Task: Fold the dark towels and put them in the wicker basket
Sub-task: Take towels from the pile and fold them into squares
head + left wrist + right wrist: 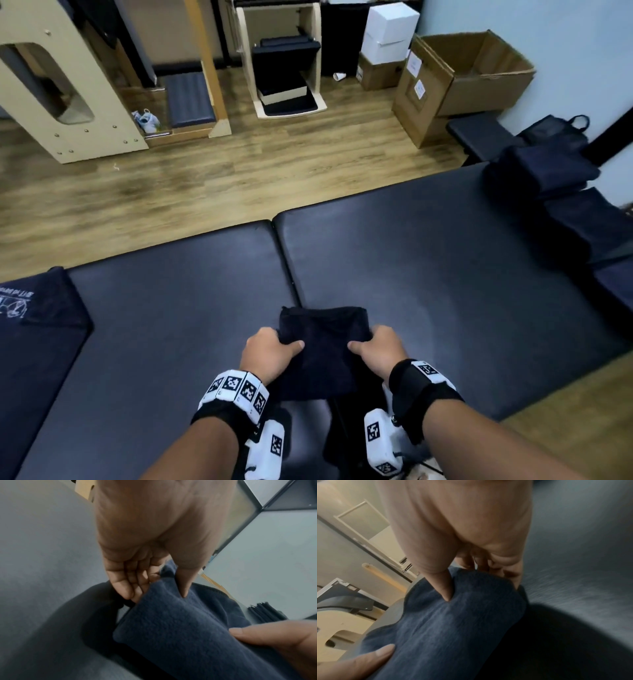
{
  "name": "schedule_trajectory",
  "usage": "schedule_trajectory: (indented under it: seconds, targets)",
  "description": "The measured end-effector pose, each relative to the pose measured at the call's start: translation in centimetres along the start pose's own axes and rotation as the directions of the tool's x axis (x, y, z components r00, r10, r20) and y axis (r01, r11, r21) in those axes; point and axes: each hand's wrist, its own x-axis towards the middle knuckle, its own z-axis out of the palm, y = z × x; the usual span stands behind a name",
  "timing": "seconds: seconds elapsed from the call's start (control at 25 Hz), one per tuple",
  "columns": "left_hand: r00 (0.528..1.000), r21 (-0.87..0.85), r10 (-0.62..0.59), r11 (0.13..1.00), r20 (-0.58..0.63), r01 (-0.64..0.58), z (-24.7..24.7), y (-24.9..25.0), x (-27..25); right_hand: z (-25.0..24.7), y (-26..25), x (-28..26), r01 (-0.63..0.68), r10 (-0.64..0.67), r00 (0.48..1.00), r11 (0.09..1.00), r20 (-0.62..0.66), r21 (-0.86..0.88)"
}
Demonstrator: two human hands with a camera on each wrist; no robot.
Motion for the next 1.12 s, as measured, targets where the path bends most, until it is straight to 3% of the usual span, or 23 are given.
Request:
schedule_trajectory:
  seconds: [0.24,0.52,0.76,1.12]
  targets:
    - [0.986,-0.116,0.097,0.990,0.138,-0.082,9.1,8.0,-4.6,-9.7,11.2,-1.2,0.011,-0.010,1.000,0.993,-0.005,0.116]
    - [0.957,-0.086,0.208,0.977,0.202,-0.194,22.1,22.1,-11.4,-24.5,24.7,-3.2,0.058,-0.003,0.984,0.951,-0.181,0.302]
    - [0.928,-0.072,0.285,0.958,0.239,-0.276,28.7,31.1,-13.0,-33.3,30.0,-2.4,0.113,0.001,0.957,0.920,-0.289,0.376]
    - [0.885,-0.151,0.355,0.934,0.302,-0.323,35.5,44.5,-7.5,-46.1,31.1,6.1,0.131,-0.013,0.920,0.952,-0.391,0.277]
